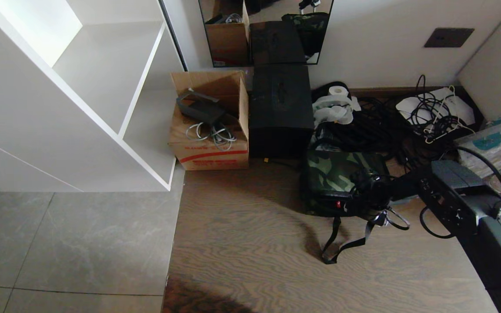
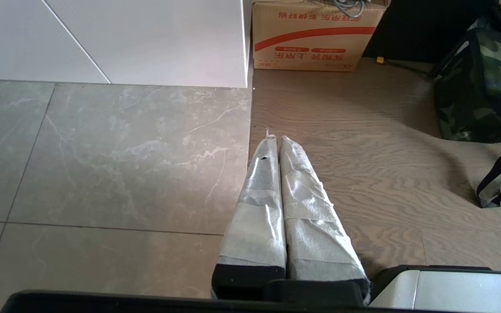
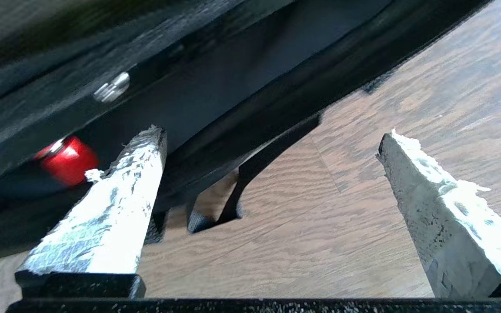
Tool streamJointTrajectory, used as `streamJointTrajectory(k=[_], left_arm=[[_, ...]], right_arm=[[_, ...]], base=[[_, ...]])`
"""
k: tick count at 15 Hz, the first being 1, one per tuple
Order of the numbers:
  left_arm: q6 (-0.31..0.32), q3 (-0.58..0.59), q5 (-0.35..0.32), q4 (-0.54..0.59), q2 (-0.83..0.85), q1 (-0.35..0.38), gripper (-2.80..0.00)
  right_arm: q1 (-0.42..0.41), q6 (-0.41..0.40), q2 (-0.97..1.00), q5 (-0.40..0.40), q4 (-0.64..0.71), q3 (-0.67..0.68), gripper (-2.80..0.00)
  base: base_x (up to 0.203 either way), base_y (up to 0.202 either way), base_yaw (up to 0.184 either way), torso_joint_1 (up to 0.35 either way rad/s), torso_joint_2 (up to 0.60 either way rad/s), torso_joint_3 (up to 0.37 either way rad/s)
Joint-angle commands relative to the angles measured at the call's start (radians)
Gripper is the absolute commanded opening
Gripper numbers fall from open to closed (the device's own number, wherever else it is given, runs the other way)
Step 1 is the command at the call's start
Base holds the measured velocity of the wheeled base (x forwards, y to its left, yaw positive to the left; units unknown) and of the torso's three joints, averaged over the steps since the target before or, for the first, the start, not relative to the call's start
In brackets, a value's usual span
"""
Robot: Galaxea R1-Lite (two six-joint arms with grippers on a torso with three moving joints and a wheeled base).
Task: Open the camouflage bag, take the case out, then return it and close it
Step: Open the top of the storage box
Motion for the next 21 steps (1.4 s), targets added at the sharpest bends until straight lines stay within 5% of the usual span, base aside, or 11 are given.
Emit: streamJointTrajectory(k=[1, 7, 9, 21], left_arm=[[0.000, 0.001, 0.000, 0.000, 0.000, 0.000, -2.80], [0.000, 0.000, 0.000, -0.001, 0.000, 0.000, -2.80], [0.000, 0.000, 0.000, 0.001, 0.000, 0.000, -2.80], [0.000, 0.000, 0.000, 0.001, 0.000, 0.000, -2.80]], right_arm=[[0.005, 0.002, -0.009, -0.003, 0.002, -0.002, 0.00], [0.016, -0.003, -0.015, -0.015, -0.010, -0.015, 0.00], [0.024, -0.030, 0.000, -0.046, -0.004, -0.041, -2.80], [0.027, -0.176, 0.033, -0.082, -0.006, -0.076, -2.80]], base=[[0.000, 0.000, 0.000, 0.000, 0.00, 0.000], [0.000, 0.000, 0.000, 0.000, 0.00, 0.000], [0.000, 0.000, 0.000, 0.000, 0.00, 0.000], [0.000, 0.000, 0.000, 0.000, 0.00, 0.000]])
